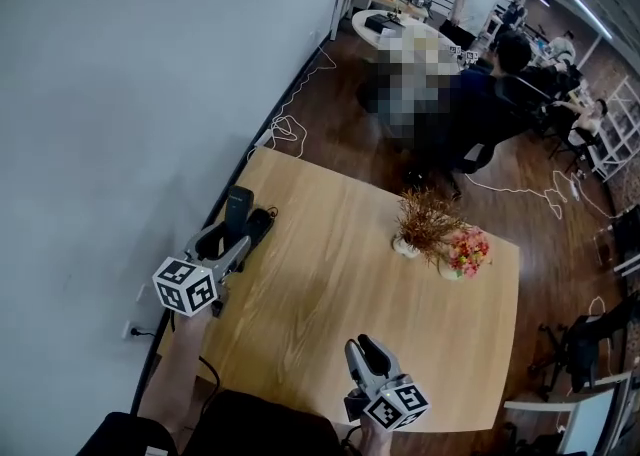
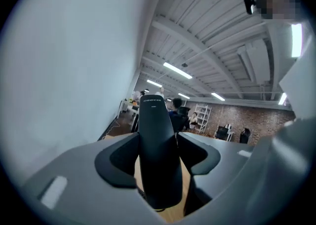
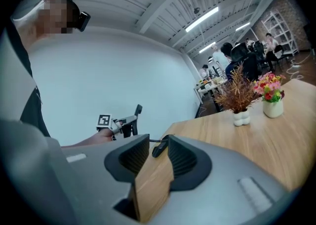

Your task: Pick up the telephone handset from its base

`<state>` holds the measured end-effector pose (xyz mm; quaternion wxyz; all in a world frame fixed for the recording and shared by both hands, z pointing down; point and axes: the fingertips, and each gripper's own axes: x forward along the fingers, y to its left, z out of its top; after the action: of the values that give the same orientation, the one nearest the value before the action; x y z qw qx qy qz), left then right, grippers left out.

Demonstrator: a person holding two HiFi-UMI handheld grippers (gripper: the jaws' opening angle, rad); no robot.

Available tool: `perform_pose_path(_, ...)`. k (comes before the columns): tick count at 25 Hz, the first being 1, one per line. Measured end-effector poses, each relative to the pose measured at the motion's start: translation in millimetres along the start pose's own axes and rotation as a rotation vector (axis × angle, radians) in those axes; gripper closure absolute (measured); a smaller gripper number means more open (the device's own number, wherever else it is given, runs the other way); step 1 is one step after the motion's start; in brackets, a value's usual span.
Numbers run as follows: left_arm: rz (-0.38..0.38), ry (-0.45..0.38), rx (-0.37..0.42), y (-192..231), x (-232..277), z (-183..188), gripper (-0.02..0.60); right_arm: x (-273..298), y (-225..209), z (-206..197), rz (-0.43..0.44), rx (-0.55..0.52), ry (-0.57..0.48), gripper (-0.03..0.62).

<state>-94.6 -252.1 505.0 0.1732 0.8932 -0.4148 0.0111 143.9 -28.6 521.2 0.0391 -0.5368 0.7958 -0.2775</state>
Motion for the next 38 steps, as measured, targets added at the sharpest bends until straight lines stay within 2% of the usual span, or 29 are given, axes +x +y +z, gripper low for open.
perform_pose_path(4,-0.086,-0.168,0.016,-37,-37,44,0.327,1,-5,11,0.005,0.005,-0.035,0.473)
perform_pose_path(10,-0.191,-0.284,0.052,-87,-68,74,0.327,4,-9,22,0.016,0.004,-0.073,0.474)
perform_pose_path(18,-0.174,-0.277,0.088,-102,-73,69,0.327,0,1,38,0.047,-0.007,-0.134,0.474)
perform_pose_path(27,-0.24,-0.257,0.097,-133,-72,52,0.327,-18,-7,42,0.038,-0.002,-0.18,0.496)
perform_pose_path(38,-0.278,-0.246,0.099,-141,-74,44,0.327,-22,-2,45,0.038,-0.019,-0.198,0.543)
